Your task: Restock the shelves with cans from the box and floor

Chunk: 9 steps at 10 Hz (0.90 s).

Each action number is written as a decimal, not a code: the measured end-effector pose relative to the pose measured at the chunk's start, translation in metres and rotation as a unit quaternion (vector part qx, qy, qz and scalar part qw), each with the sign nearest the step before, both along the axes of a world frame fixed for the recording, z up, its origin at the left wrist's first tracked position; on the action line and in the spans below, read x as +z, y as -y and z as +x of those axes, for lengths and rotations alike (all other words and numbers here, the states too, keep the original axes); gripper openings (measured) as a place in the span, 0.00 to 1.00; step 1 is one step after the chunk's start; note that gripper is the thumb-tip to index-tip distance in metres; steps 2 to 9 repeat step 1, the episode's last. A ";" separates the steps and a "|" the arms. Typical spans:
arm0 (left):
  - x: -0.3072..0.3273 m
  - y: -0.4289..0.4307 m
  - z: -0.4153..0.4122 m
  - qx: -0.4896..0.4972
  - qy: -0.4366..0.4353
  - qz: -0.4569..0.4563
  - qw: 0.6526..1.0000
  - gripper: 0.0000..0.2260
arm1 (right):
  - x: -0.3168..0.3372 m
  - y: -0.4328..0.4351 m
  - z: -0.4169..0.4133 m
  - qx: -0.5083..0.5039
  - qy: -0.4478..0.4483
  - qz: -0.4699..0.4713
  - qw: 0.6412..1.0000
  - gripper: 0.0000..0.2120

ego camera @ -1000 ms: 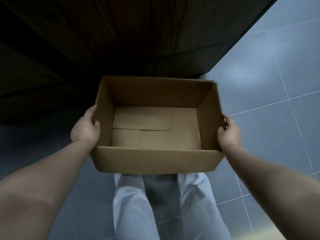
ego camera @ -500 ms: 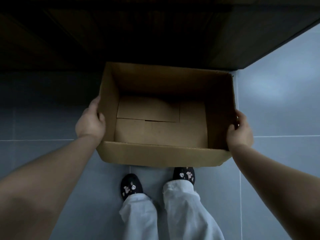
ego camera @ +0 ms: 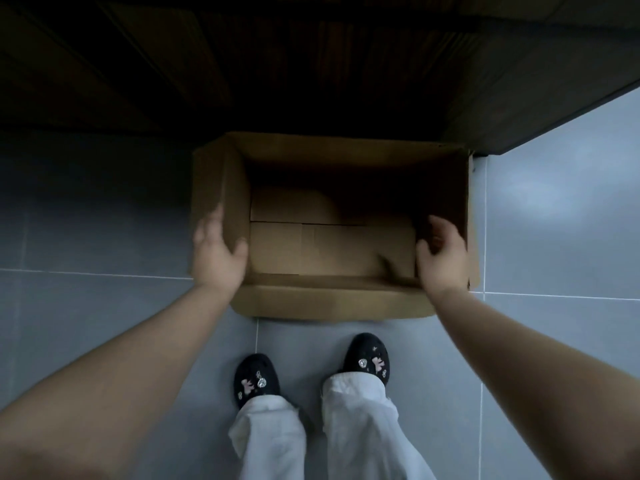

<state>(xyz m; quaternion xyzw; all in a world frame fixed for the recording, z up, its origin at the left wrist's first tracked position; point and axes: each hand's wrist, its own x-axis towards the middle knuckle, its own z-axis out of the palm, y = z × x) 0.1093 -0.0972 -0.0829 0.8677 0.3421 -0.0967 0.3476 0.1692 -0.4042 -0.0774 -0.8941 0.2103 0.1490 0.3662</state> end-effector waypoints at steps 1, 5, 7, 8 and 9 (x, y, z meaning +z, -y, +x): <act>0.033 0.006 -0.016 0.020 0.030 -0.085 0.996 0.23 | 0.033 -0.036 -0.023 0.002 -0.027 0.063 0.998 0.21; 0.033 0.006 -0.016 0.020 0.030 -0.085 0.996 0.23 | 0.033 -0.036 -0.023 0.002 -0.027 0.063 0.998 0.21; 0.033 0.006 -0.016 0.020 0.030 -0.085 0.996 0.23 | 0.033 -0.036 -0.023 0.002 -0.027 0.063 0.998 0.21; 0.033 0.006 -0.016 0.020 0.030 -0.085 0.996 0.23 | 0.033 -0.036 -0.023 0.002 -0.027 0.063 0.998 0.21; 0.033 0.006 -0.016 0.020 0.030 -0.085 0.996 0.23 | 0.033 -0.036 -0.023 0.002 -0.027 0.063 0.998 0.21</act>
